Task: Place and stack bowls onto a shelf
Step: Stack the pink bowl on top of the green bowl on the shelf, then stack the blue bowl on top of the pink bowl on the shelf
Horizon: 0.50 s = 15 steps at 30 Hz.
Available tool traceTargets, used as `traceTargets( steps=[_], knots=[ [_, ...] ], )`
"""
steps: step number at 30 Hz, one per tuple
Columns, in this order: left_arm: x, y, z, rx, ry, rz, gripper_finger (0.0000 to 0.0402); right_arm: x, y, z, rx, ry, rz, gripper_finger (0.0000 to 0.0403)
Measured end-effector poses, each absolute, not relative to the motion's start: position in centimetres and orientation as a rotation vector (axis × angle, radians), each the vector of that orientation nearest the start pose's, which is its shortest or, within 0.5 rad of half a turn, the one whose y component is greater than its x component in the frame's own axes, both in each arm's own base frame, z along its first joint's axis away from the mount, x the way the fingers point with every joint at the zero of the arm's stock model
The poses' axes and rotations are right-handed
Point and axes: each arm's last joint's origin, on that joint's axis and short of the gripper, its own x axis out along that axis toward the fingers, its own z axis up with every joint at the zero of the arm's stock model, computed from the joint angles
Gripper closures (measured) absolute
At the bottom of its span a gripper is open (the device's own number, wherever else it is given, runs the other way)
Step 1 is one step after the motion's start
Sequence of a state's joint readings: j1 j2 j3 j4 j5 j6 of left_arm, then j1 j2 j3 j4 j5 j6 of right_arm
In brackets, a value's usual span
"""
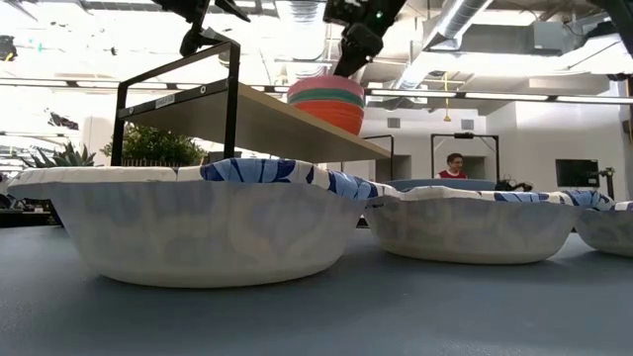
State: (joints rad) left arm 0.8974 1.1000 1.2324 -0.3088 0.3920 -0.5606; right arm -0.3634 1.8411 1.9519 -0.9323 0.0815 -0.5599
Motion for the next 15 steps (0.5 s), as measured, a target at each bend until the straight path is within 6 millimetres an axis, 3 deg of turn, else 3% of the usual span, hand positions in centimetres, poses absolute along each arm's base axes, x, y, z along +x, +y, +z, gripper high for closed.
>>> traceTargets(
  steps=[9,15],
  knots=[
    [15.1,17.2,41.4,-0.654,-0.003,0.533,0.0159,37.1,-13.9,37.2,-0.432,0.916,-0.189,0.037],
    [15.1,17.2,41.4,-0.653,-0.003,0.534,0.0159,34.6,-12.4,40.1,-0.483,0.938,-0.286,0.0377]
  ],
)
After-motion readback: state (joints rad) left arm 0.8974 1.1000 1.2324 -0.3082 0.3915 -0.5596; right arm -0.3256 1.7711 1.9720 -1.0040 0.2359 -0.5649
